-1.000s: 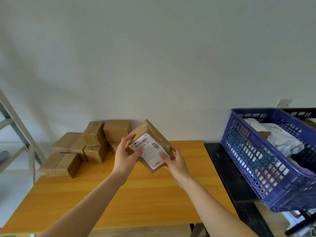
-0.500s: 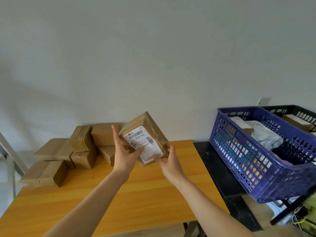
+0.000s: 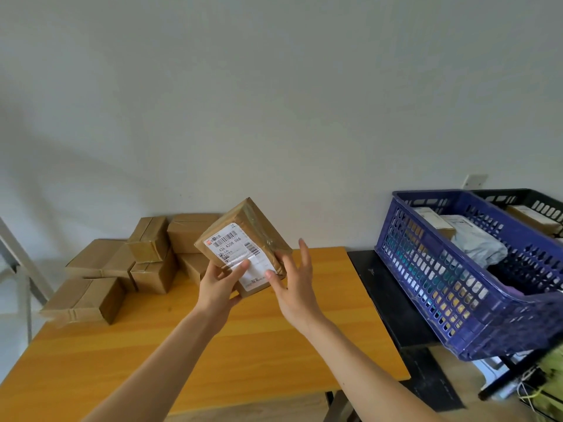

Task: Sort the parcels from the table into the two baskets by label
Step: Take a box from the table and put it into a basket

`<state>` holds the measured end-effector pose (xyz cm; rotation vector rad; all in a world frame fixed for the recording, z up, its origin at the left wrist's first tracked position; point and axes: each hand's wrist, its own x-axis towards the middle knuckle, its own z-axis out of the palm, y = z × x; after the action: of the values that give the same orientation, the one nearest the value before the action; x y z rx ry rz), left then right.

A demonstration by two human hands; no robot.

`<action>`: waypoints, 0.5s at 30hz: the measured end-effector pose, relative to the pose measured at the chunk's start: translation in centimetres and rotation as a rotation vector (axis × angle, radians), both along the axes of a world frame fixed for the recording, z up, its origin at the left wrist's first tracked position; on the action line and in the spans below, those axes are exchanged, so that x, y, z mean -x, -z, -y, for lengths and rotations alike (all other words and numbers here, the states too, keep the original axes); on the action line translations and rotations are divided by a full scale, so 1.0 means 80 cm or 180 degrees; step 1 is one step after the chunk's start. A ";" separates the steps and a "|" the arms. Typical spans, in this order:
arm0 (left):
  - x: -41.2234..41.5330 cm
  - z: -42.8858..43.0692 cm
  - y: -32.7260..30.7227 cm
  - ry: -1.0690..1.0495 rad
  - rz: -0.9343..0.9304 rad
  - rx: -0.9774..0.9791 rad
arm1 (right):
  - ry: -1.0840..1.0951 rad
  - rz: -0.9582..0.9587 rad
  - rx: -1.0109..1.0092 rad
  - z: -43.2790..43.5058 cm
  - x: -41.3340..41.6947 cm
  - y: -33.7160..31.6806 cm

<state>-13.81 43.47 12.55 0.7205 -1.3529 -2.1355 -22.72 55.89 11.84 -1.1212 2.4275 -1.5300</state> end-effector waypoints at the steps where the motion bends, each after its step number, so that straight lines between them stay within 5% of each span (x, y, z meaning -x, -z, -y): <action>1: -0.003 0.001 0.001 -0.0009 0.0030 0.0011 | -0.0136 0.0048 0.0007 0.000 0.000 -0.001; 15: -0.027 0.014 0.008 0.0091 0.0463 0.0677 | -0.0326 0.0954 -0.0128 0.002 -0.001 0.005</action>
<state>-11.63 42.36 11.91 0.7856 -1.6465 -1.9534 -22.63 55.73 11.41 -0.9174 2.1599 -1.4893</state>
